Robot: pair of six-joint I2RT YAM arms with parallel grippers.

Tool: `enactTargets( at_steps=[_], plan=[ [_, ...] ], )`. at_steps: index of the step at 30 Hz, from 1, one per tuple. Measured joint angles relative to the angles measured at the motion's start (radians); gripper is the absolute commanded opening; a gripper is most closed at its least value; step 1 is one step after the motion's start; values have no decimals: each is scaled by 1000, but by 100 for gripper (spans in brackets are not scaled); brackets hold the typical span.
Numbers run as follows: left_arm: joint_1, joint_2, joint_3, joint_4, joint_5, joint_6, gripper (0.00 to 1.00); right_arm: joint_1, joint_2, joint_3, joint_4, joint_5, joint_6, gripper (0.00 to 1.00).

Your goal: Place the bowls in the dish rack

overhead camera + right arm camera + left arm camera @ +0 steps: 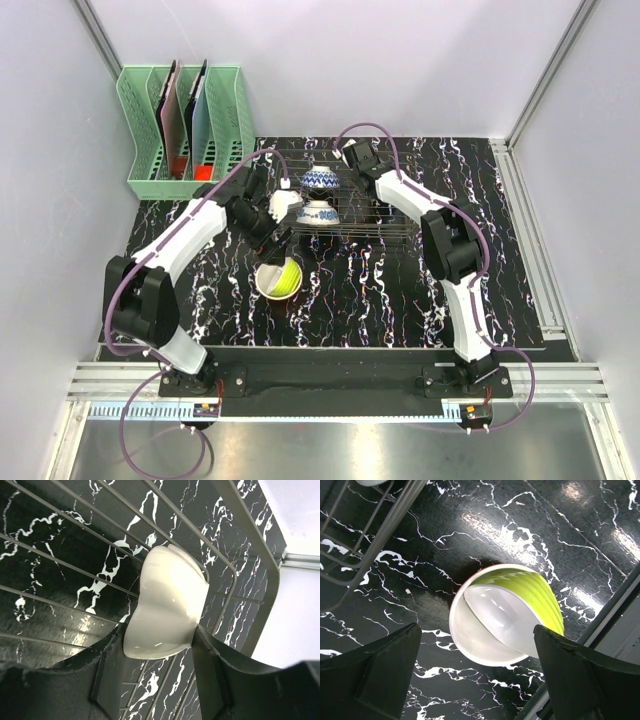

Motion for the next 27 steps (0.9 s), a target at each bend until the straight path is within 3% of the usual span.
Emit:
enactTargets(
  at_steps=[13, 19, 21, 27],
  plan=[
    [0, -82, -34, -22, 32, 31, 99, 6, 5, -12, 17, 18, -11, 3],
    [0, -116, -51, -26, 45, 36, 99, 31, 16, -35, 55, 68, -38, 25],
    [0, -130, -51, -29, 47, 40, 99, 41, 23, -36, 66, 82, -43, 41],
    [0, -148, -60, -32, 50, 50, 99, 51, 31, -40, 84, 101, -49, 67]
  ],
)
